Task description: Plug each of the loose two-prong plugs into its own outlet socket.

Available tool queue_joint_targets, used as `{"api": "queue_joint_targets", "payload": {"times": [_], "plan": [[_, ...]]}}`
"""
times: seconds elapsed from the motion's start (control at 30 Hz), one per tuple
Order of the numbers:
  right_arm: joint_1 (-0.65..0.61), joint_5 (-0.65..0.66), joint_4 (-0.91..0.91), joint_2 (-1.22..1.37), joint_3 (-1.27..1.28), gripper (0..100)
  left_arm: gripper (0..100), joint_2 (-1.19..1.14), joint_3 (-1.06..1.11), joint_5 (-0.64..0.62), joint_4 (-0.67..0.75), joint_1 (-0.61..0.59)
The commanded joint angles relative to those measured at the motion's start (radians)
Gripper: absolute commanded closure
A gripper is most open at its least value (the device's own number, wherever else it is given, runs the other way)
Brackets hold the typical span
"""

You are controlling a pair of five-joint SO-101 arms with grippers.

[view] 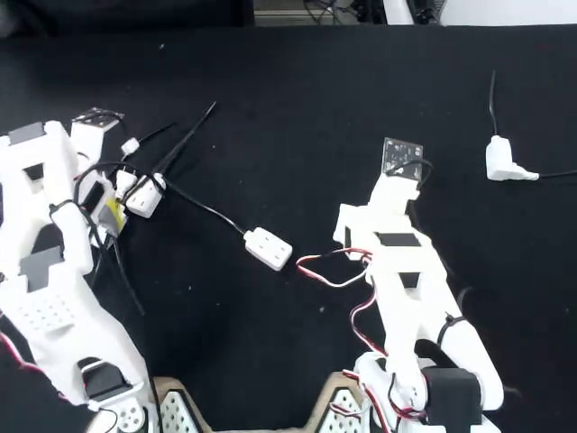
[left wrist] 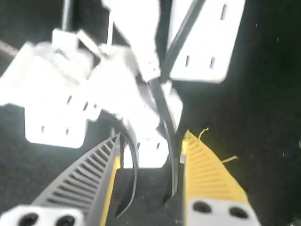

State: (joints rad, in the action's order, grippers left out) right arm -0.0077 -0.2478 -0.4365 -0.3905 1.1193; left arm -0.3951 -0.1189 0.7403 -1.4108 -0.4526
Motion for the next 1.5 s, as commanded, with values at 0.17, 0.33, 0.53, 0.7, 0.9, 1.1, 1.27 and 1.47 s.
{"api": "queue_joint_targets", "payload": {"times": [0.17,0.33,0.53,0.7,0.9,1.1,1.27,1.47], "plan": [[-0.002,-0.009,-0.005,-0.041,-0.062,88.3,83,0.044,-0.116,-0.091,-0.028,-0.004],[-0.002,-0.009,-0.005,-0.041,-0.064,88.3,95,0.095,-0.185,-0.087,-0.100,-0.021],[-0.002,-0.009,-0.005,-0.041,-0.062,88.3,97,0.106,-0.206,-0.086,-0.115,-0.050],[-0.002,-0.009,-0.005,-0.041,-0.062,88.3,94,0.097,-0.202,-0.012,-0.163,-0.107],[-0.002,-0.009,-0.005,-0.041,-0.064,88.3,85,0.097,-0.199,0.091,-0.227,-0.220],[-0.003,-0.009,-0.005,-0.041,-0.064,88.3,82,0.106,-0.209,0.127,-0.230,-0.263],[-0.003,-0.009,-0.003,-0.041,-0.062,88.3,82,0.107,-0.242,0.114,-0.233,-0.188],[-0.002,-0.009,-0.002,-0.039,-0.059,88.3,82,0.095,-0.364,-0.025,-0.224,0.008]]}}
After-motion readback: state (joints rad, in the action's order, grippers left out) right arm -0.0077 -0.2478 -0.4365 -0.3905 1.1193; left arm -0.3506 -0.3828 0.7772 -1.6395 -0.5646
